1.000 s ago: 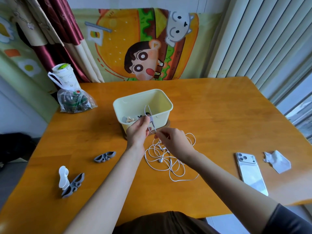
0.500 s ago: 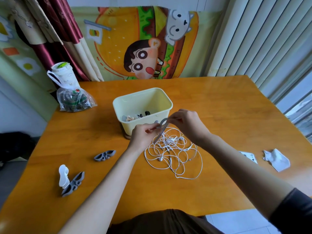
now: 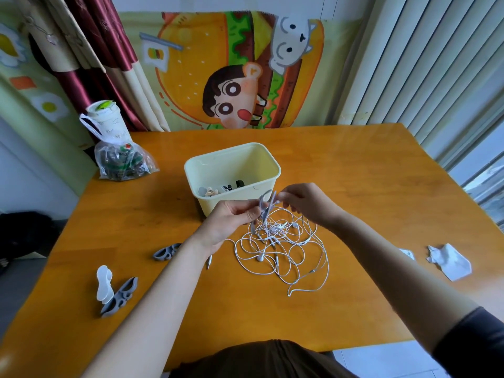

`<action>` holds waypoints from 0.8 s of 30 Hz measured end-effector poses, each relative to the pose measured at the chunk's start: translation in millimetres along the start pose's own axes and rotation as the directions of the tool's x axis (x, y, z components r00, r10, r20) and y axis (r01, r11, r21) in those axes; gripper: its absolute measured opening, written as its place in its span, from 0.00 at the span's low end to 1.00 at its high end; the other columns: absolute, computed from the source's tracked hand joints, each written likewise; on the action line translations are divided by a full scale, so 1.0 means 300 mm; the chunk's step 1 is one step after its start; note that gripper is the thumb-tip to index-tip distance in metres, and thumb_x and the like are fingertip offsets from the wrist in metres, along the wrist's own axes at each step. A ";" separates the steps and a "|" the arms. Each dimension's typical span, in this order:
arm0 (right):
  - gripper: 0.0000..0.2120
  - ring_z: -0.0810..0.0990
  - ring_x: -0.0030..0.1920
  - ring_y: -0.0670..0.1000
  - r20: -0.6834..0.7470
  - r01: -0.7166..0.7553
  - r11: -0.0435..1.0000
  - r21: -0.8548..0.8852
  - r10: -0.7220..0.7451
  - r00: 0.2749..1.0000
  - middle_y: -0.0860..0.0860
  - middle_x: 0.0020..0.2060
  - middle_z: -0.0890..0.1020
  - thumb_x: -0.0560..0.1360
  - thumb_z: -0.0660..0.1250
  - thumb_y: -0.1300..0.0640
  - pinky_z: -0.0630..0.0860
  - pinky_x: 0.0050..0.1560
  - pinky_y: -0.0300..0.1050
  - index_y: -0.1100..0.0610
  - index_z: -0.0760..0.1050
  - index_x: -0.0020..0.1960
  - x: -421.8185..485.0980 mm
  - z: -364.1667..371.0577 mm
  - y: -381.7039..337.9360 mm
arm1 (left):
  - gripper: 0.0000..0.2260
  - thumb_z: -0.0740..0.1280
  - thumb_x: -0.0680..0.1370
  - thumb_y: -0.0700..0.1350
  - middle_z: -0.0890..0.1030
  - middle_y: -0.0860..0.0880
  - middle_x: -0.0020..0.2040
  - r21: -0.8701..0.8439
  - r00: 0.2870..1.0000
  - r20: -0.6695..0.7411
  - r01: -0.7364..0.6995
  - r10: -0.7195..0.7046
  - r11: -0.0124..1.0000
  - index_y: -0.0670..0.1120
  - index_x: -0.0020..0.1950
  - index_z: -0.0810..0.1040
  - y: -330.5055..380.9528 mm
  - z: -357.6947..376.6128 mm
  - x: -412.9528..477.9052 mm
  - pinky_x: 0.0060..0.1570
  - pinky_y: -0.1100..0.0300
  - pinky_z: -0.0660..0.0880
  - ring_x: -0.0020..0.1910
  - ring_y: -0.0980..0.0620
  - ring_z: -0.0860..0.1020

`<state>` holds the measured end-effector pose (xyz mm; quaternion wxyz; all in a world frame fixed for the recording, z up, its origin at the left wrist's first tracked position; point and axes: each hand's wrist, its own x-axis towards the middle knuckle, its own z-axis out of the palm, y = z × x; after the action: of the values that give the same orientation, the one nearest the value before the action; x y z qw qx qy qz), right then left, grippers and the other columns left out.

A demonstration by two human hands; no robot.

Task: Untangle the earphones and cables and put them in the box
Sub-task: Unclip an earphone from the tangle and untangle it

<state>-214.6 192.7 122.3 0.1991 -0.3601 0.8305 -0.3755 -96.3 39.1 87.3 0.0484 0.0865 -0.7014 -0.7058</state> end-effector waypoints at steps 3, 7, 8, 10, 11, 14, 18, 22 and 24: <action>0.15 0.67 0.27 0.43 0.026 -0.035 0.985 0.166 0.031 0.999 0.47 0.26 0.72 0.79 0.61 0.57 0.64 0.29 0.31 0.56 0.74 0.35 -0.022 0.031 -0.016 | 0.12 0.68 0.69 0.45 0.85 0.55 0.45 -0.222 1.000 -0.011 0.010 -0.013 0.975 0.51 0.51 0.84 0.022 0.018 0.002 0.42 0.67 0.76 0.42 0.60 0.80; 0.15 0.66 0.25 0.41 -0.001 -0.101 0.929 0.355 0.109 0.994 0.46 0.25 0.72 0.81 0.59 0.58 0.63 0.28 0.31 0.59 0.76 0.37 -0.047 0.115 -0.020 | 0.09 0.65 0.74 0.43 0.85 0.50 0.45 -0.505 0.984 -0.158 -0.010 -0.081 0.863 0.47 0.50 0.83 0.043 0.029 0.028 0.45 0.60 0.79 0.43 0.54 0.82; 0.15 0.66 0.26 0.42 0.002 -0.113 0.930 0.350 0.120 0.993 0.49 0.27 0.72 0.80 0.59 0.57 0.63 0.28 0.32 0.62 0.77 0.40 -0.051 0.138 -0.018 | 0.08 0.63 0.77 0.41 0.85 0.49 0.46 -0.540 0.972 -0.206 -0.020 -0.109 0.841 0.46 0.52 0.81 0.046 0.034 0.035 0.46 0.58 0.79 0.45 0.52 0.82; 0.15 0.66 0.28 0.45 -0.007 -0.111 0.939 0.327 0.120 0.993 0.52 0.30 0.72 0.80 0.60 0.55 0.63 0.29 0.35 0.65 0.79 0.44 -0.055 0.177 -0.016 | 0.08 0.63 0.79 0.41 0.83 0.46 0.53 -0.567 0.938 -0.294 -0.016 -0.184 0.823 0.46 0.55 0.79 0.052 0.043 0.046 0.53 0.51 0.77 0.51 0.47 0.81; 0.15 0.66 0.28 0.45 -0.030 -0.100 0.947 0.305 0.114 0.993 0.50 0.30 0.72 0.80 0.60 0.55 0.62 0.28 0.35 0.62 0.79 0.44 -0.057 0.186 -0.020 | 0.09 0.63 0.79 0.41 0.81 0.44 0.57 -0.567 0.917 -0.336 -0.013 -0.217 0.824 0.47 0.57 0.79 0.053 0.046 0.050 0.56 0.47 0.75 0.55 0.45 0.80; 0.13 0.66 0.23 0.42 -0.102 -0.043 0.982 0.185 0.063 0.993 0.46 0.29 0.73 0.80 0.60 0.56 0.61 0.25 0.32 0.58 0.80 0.43 -0.057 0.182 -0.046 | 0.11 0.65 0.78 0.41 0.79 0.41 0.61 -0.564 0.862 -0.440 -0.047 -0.251 0.825 0.44 0.60 0.78 0.052 0.052 0.056 0.60 0.44 0.74 0.57 0.43 0.79; 0.12 0.68 0.26 0.44 -0.129 0.000 0.999 0.041 0.005 0.992 0.49 0.30 0.75 0.80 0.60 0.58 0.64 0.27 0.32 0.59 0.81 0.47 -0.068 0.167 -0.058 | 0.10 0.67 0.77 0.40 0.82 0.44 0.55 -0.563 0.817 -0.507 -0.073 -0.274 0.823 0.44 0.57 0.79 0.043 0.060 0.061 0.45 0.56 0.80 0.52 0.46 0.81; 0.11 0.65 0.24 0.45 -0.133 0.049 0.999 -0.022 -0.051 0.990 0.49 0.28 0.74 0.80 0.60 0.58 0.63 0.27 0.34 0.58 0.81 0.46 -0.077 0.154 -0.055 | 0.09 0.67 0.77 0.40 0.83 0.49 0.49 -0.538 0.791 -0.540 -0.063 -0.287 0.840 0.43 0.57 0.80 0.033 0.057 0.059 0.39 0.59 0.79 0.47 0.50 0.81; 0.12 0.66 0.23 0.45 -0.134 0.067 0.997 -0.049 -0.073 0.988 0.48 0.27 0.73 0.80 0.60 0.59 0.63 0.26 0.34 0.58 0.81 0.46 -0.079 0.155 -0.057 | 0.08 0.68 0.77 0.40 0.83 0.50 0.48 -0.493 0.784 -0.559 -0.053 -0.270 0.868 0.44 0.55 0.81 0.023 0.061 0.059 0.41 0.57 0.80 0.47 0.50 0.81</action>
<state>-163.2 180.3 107.2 0.1211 -0.3669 0.8370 -0.3873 -117.7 53.7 93.3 0.2503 0.3368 -0.4418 -0.7929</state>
